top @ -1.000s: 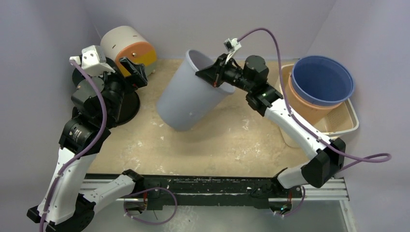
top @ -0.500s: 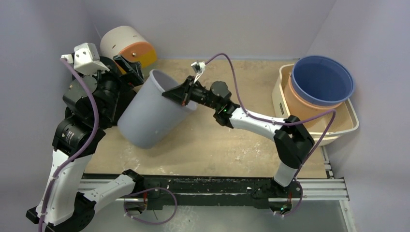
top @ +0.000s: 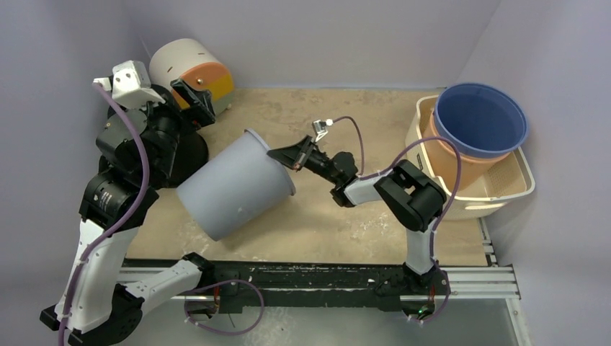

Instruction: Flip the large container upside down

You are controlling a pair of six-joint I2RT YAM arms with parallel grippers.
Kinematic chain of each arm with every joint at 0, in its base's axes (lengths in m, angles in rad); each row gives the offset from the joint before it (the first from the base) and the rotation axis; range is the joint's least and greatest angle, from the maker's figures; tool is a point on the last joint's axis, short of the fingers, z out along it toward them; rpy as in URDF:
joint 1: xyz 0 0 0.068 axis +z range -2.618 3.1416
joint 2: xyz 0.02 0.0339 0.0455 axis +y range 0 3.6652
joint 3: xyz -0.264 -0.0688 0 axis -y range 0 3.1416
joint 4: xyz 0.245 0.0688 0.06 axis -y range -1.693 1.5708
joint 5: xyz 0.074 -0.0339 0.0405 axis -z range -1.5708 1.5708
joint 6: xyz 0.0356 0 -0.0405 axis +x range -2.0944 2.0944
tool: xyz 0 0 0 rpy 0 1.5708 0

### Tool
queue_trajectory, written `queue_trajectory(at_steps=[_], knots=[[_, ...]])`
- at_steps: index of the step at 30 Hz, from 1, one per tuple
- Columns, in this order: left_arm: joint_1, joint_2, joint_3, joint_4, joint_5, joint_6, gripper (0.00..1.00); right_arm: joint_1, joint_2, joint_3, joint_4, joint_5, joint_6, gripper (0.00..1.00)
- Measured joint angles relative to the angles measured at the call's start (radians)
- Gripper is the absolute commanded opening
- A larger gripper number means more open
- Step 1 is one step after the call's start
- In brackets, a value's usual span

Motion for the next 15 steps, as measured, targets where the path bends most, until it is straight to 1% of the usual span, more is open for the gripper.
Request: queue_trajectory(at_steps=[1,4,8,11,13,15], knots=[[0.0,0.004,0.001,0.0,0.0,0.0,0.95,-0.019,0.016,-0.02,0.018,0.002,0.025,0.0],[0.0,0.018,0.015,-0.006,0.0,0.0,0.95,-0.082,0.074,-0.08,0.148,-0.004,0.136,0.0],[0.0,0.036,0.03,-0.021,0.0,0.0,0.95,-0.163,0.091,-0.136,0.153,0.003,0.249,0.0],[0.0,0.039,0.031,-0.025,0.0,0.0,0.95,-0.237,0.089,-0.183,0.153,0.023,0.271,0.0],[0.0,0.039,0.031,-0.029,0.0,0.001,0.94,-0.295,0.091,-0.231,0.151,0.039,0.255,0.0],[0.0,0.039,0.031,-0.031,0.0,0.002,0.94,-0.325,0.145,-0.297,0.145,0.036,0.249,0.0]])
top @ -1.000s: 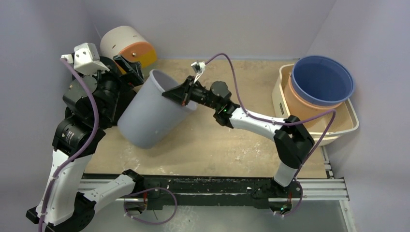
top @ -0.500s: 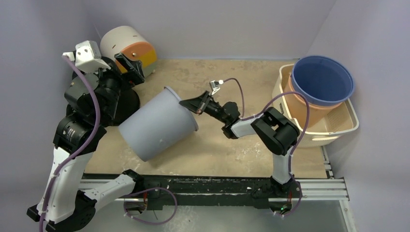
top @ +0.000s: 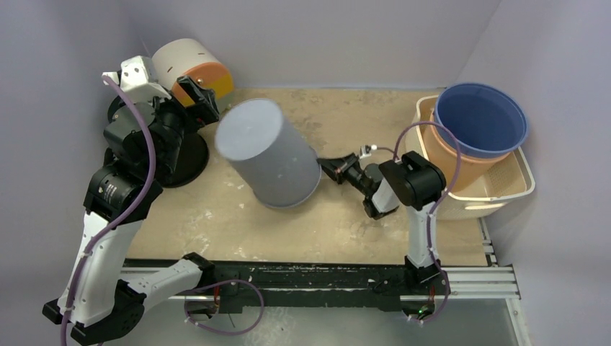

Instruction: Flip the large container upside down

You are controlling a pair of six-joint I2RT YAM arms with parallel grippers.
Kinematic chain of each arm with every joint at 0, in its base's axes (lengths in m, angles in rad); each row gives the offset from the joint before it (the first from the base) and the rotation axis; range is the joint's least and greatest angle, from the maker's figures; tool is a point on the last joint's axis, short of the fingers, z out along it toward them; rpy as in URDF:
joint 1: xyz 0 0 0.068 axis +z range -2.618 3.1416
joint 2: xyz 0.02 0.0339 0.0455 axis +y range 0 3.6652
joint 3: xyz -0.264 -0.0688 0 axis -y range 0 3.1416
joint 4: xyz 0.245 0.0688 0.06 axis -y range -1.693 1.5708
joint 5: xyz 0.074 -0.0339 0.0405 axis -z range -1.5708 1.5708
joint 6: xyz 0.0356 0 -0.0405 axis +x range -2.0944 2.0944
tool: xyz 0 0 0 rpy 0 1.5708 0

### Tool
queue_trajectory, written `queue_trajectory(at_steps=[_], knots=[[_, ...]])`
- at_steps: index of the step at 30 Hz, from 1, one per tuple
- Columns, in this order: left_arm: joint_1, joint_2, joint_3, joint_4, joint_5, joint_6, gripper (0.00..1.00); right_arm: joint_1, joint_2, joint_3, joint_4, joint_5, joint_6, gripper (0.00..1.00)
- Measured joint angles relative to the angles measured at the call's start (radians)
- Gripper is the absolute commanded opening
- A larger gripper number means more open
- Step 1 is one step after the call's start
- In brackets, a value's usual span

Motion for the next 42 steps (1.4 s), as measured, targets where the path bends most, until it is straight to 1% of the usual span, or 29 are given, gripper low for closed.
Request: queue_trajectory(at_steps=[2,4,11,14,15,18,21,25,28,30,31,33,36,38,42], knots=[[0.0,0.001,0.0,0.0,0.0,0.0,0.95,-0.01,0.077,-0.065,-0.012,-0.006,-0.008,0.0],[0.0,0.0,-0.003,0.002,0.0,0.0,0.95,-0.012,0.132,-0.095,-0.03,-0.014,-0.013,0.0],[0.0,0.0,-0.036,0.01,0.0,0.001,0.94,-0.014,0.13,-0.097,-0.008,-0.035,-0.108,0.0],[0.0,0.002,-0.047,0.01,0.0,0.002,0.94,-0.012,0.107,-0.097,-0.032,-0.035,-0.164,0.0],[0.0,0.003,-0.049,0.01,0.0,0.002,0.94,-0.012,0.09,-0.097,-0.045,-0.034,-0.187,0.04],[0.0,0.006,-0.054,0.01,0.001,0.002,0.95,-0.012,-0.015,-0.093,-0.15,-0.021,-0.276,0.29],[0.0,0.016,-0.057,0.012,0.003,0.004,0.94,-0.007,-0.166,-0.038,-0.34,0.02,-0.409,0.53],[0.0,0.026,-0.07,0.014,0.009,0.005,0.94,0.002,-0.293,0.086,-0.588,0.095,-0.577,0.74],[0.0,0.03,-0.085,0.014,0.012,0.005,0.95,0.011,-0.324,0.158,-0.75,0.143,-0.681,0.77],[0.0,0.031,-0.093,0.014,0.015,0.005,0.94,0.014,-0.324,0.171,-0.822,0.158,-0.725,0.79],[0.0,0.032,-0.093,0.014,0.017,0.005,0.94,0.014,-0.323,0.171,-0.864,0.171,-0.743,0.85],[0.0,0.034,-0.093,0.016,0.019,0.005,0.94,0.023,-0.32,0.171,-0.949,0.192,-0.778,0.89],[0.0,0.035,-0.093,0.015,0.021,0.006,0.95,0.047,-0.319,0.191,-1.1,0.283,-0.838,0.99],[0.0,0.042,-0.09,0.014,0.025,0.006,0.95,0.084,-0.32,0.222,-1.194,0.362,-0.877,1.0],[0.0,0.064,-0.083,0.015,0.039,0.009,0.95,0.175,-0.325,0.288,-1.302,0.478,-0.946,1.0]])
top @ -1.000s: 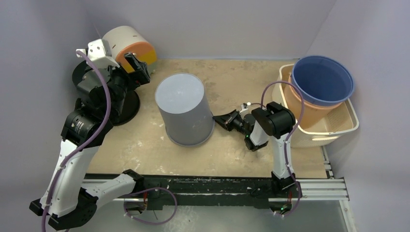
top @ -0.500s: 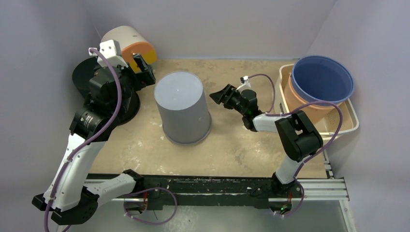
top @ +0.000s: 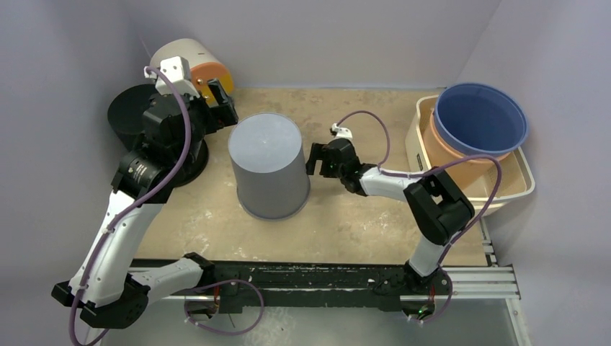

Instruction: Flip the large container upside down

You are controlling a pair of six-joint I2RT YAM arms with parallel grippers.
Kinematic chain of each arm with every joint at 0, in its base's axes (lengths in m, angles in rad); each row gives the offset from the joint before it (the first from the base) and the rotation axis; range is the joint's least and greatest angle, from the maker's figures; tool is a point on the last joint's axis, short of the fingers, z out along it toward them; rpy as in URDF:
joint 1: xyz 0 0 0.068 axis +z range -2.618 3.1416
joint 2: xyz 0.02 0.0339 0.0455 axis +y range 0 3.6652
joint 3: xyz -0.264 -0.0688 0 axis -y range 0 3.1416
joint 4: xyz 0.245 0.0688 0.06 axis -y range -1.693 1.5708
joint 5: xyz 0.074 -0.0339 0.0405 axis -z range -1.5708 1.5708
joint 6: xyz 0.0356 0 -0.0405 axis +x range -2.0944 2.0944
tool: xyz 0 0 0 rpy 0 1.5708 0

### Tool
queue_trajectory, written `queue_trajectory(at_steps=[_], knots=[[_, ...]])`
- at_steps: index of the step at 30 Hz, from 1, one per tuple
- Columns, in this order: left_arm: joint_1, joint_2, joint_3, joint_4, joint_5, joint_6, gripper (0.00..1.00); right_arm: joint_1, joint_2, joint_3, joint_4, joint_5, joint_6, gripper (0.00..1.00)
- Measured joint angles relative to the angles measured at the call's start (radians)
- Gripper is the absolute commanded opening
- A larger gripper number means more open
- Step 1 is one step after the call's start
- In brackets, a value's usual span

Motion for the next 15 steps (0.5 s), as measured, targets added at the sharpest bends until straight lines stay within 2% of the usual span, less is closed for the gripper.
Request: queue_trajectory(at_steps=[5,11,15], knots=[[0.0,0.018,0.0,0.0,0.02,0.001,0.94,0.054,0.037,0.098,-0.047,0.053,-0.066,1.0],[0.0,0.018,0.0,0.001,0.023,0.006,0.94,0.112,0.215,0.29,-0.08,0.058,-0.113,1.0],[0.0,0.018,0.0,0.001,0.029,0.009,0.95,0.222,0.351,0.458,-0.101,-0.003,-0.109,1.0]])
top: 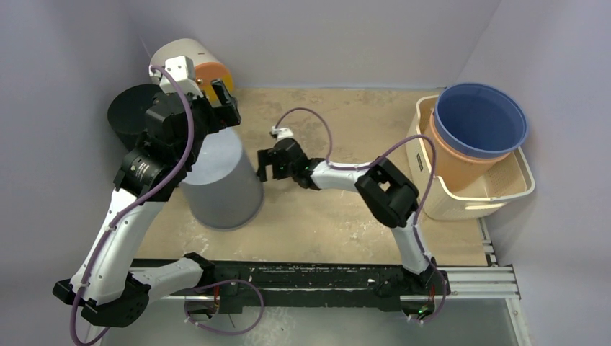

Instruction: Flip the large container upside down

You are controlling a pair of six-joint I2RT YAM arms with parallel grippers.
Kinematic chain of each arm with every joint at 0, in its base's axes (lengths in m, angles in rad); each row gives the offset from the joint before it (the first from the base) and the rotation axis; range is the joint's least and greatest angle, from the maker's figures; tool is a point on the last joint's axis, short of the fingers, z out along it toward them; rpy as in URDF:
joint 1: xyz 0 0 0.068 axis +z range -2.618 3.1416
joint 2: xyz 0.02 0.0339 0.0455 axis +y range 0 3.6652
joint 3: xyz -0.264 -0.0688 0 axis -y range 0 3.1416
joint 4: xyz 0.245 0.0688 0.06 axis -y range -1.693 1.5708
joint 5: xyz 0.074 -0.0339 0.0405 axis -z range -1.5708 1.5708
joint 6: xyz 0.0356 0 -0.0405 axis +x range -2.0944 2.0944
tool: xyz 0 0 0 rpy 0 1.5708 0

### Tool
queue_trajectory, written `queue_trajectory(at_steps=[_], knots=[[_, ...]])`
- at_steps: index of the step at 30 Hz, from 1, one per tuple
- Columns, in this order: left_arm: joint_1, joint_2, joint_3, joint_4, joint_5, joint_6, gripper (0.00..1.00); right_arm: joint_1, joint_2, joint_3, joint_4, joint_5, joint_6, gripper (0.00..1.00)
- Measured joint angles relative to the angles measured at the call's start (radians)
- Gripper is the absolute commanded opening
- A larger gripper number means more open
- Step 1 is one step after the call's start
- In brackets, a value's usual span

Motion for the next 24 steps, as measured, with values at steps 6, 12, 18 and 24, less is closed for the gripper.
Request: queue_trajectory(at_steps=[6,12,18,24], knots=[[0.0,-0.001,0.0,0.0,0.005,0.008,0.95,0.129,0.119,0.194,-0.009,-0.121,0.028,1.0],[0.0,-0.01,-0.002,0.001,0.005,0.014,0.95,0.183,0.186,0.369,-0.014,-0.192,0.053,1.0],[0.0,-0.028,-0.015,0.004,0.005,0.014,0.94,0.211,0.254,0.499,-0.012,-0.243,0.08,1.0],[0.0,-0.033,-0.035,0.008,0.003,0.015,0.94,0.225,0.298,0.541,-0.024,-0.271,0.095,1.0]])
